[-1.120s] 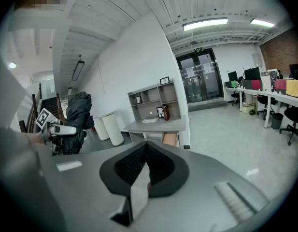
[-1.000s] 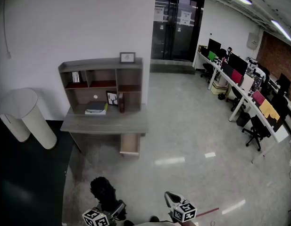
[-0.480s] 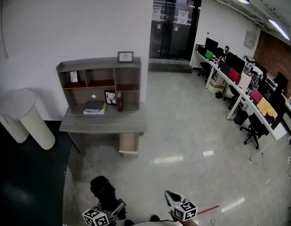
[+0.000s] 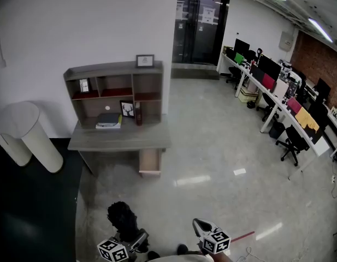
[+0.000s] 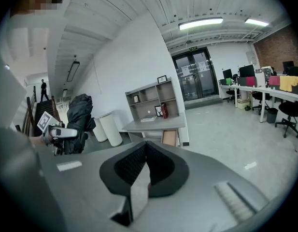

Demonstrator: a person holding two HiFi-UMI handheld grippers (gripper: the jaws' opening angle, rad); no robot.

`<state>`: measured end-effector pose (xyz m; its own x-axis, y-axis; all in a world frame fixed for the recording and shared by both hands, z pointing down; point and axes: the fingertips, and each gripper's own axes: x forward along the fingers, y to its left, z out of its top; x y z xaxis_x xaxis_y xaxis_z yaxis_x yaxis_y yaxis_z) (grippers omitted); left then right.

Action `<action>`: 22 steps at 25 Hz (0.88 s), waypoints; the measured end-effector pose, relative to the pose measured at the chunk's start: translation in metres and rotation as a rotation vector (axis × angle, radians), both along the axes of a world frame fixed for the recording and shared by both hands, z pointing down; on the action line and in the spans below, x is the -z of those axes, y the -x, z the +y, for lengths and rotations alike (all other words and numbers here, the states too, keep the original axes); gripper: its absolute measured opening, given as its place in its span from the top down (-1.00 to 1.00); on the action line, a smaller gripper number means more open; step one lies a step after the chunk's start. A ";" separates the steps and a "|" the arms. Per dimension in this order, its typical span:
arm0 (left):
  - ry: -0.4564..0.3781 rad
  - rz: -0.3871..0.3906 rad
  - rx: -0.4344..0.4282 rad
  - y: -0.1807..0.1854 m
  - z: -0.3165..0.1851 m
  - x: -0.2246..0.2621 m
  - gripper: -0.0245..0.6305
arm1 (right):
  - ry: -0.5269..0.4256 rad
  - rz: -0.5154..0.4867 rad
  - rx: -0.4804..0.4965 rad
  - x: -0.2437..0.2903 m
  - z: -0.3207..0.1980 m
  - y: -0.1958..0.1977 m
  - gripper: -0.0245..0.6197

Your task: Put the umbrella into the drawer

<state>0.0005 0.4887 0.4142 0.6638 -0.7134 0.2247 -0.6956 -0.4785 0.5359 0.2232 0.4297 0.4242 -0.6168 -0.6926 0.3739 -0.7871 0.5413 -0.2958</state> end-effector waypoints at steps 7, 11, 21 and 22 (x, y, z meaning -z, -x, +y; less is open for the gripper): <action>0.008 0.002 -0.046 0.021 0.005 -0.002 0.19 | 0.013 0.009 -0.043 -0.005 0.013 0.018 0.91; 0.015 0.010 -0.060 0.035 0.008 -0.005 0.19 | 0.019 0.014 -0.057 -0.010 0.020 0.027 0.91; 0.022 0.019 -0.062 0.051 0.007 -0.012 0.19 | 0.034 0.027 -0.064 -0.015 0.027 0.040 0.91; 0.021 0.020 -0.060 0.051 0.005 -0.012 0.19 | 0.034 0.028 -0.064 -0.015 0.025 0.039 0.91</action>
<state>-0.0502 0.4934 0.4264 0.7094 -0.6677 0.2258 -0.6555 -0.5073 0.5595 0.1840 0.4548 0.4397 -0.5610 -0.7167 0.4143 -0.8278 0.4799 -0.2906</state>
